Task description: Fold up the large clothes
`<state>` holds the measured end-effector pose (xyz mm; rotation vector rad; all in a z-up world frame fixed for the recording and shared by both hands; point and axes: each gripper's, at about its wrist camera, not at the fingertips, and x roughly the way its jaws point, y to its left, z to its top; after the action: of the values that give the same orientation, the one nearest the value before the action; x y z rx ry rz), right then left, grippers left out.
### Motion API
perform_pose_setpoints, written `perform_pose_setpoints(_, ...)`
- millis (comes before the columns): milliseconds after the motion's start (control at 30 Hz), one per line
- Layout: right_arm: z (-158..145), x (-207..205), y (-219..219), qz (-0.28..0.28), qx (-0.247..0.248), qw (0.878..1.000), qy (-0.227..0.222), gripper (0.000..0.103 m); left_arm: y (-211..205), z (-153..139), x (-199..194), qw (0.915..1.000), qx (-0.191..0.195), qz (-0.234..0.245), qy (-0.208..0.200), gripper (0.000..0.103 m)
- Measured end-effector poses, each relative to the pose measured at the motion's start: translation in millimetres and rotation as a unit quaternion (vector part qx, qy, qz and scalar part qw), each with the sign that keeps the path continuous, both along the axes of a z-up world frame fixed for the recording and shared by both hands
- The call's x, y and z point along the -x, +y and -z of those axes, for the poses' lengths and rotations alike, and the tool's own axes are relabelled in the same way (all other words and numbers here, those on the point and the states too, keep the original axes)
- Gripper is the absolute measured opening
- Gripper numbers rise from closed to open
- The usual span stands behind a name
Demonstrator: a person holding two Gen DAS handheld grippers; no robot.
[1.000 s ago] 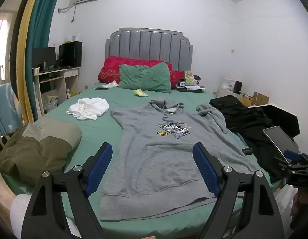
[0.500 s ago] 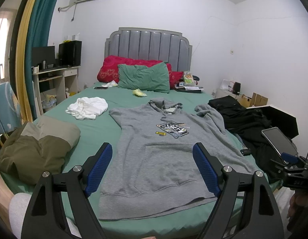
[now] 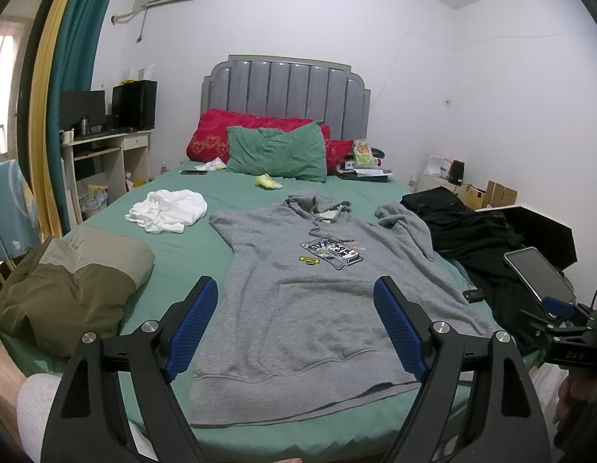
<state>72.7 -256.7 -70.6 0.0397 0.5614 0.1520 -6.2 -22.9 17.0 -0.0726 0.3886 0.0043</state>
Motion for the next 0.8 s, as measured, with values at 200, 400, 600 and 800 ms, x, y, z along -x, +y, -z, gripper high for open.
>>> perform_pose_setpoints(200,-0.4,-0.3,0.2,0.000,0.000,1.000,0.000,0.102,0.8,0.3,0.5,1.0000,0.001,0.000,-0.001,0.085)
perform_pose_setpoints(400,-0.5,-0.1,-0.1,0.000,0.000,1.000,0.000,0.102,1.8,0.4,1.2,1.0000,0.002,0.001,-0.001,0.085)
perform_pose_setpoints(600,1.7,-0.8,0.5,-0.001,-0.001,1.000,0.001,0.102,2.5,0.5,1.6,1.0000,0.003,0.001,-0.002,0.085)
perform_pose_setpoints(800,1.8,-1.1,0.5,-0.001,-0.002,1.000,0.002,0.102,3.0,0.5,1.8,1.0000,0.004,0.002,-0.002,0.085)
